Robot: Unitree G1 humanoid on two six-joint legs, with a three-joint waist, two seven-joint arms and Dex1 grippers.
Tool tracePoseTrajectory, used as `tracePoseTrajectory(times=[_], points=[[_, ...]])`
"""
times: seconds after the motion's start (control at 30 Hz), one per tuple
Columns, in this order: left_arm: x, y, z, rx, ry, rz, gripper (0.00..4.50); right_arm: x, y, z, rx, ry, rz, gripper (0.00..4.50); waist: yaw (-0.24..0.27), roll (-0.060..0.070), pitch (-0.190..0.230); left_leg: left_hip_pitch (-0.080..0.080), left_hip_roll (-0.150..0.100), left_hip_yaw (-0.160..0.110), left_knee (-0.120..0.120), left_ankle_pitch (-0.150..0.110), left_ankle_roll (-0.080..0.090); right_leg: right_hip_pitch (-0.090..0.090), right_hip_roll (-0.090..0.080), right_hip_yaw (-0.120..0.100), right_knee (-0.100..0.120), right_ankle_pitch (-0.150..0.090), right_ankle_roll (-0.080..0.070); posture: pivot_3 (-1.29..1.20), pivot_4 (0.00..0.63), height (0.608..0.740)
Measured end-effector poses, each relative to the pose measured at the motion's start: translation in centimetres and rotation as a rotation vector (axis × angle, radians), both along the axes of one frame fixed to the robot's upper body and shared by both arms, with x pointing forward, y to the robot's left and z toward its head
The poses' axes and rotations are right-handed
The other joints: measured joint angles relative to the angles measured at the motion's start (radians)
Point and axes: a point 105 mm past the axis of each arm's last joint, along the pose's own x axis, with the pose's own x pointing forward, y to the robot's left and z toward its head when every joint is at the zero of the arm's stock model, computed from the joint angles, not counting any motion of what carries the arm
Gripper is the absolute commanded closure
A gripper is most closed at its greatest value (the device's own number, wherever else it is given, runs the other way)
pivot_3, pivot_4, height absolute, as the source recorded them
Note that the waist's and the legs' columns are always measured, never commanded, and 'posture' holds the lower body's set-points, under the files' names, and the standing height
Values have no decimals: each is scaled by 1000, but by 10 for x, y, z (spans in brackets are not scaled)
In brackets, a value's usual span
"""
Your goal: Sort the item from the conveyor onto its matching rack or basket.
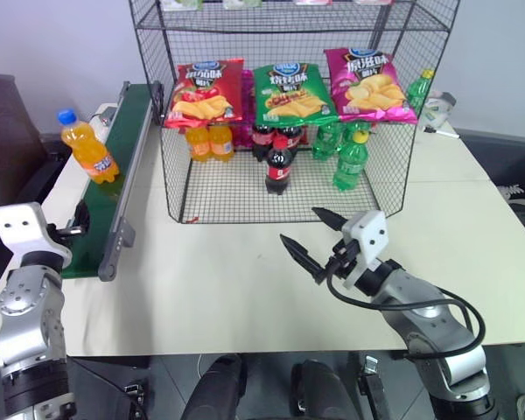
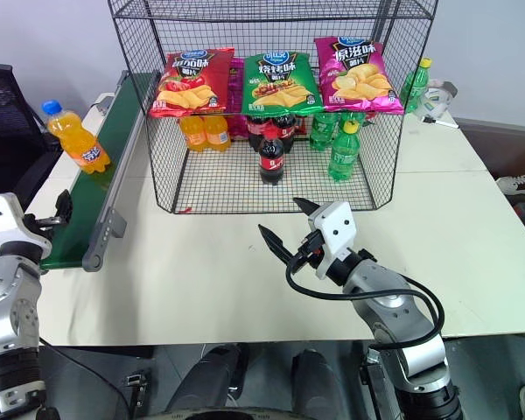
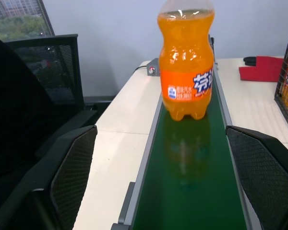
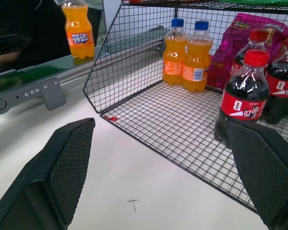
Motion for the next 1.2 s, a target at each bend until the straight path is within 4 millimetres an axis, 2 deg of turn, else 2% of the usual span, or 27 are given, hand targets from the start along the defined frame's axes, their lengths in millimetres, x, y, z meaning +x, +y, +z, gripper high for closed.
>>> tracePoseTrajectory(times=[0.7, 0.9, 1.0, 1.1, 1.2], points=[[-1, -4, -2, -20, -16, -26, 25, 2, 0, -2, -2, 9, 6, 0, 0, 0, 0, 0, 0, 0, 0, 0, 0, 0, 0, 0, 0, 0, 0, 0, 150, 740], [-1, -7, 4, -26, -41, -39, 25, 2, 0, -2, -2, 9, 9, 0, 0, 0, 0, 0, 0, 0, 0, 0, 0, 0, 0, 0, 0, 0, 0, 0, 150, 740], [-2, -7, 8, -20, -58, -39, 825, 2, 0, -2, -2, 9, 11, 0, 0, 0, 0, 0, 0, 0, 0, 0, 0, 0, 0, 0, 0, 0, 0, 0, 150, 740], [-4, -6, 14, -12, -79, -38, 1931, 2, 0, -2, -2, 10, 12, 0, 1, 0, 0, 0, 0, 0, 0, 0, 0, 0, 0, 0, 0, 0, -1, 0, 150, 740], [-5, -6, 13, -13, -76, -39, 1960, 2, 1, -3, 0, 10, 13, 0, 1, 0, 0, 0, 0, 0, 0, 0, 0, 0, 0, 0, 0, 0, -1, 0, 150, 740]])
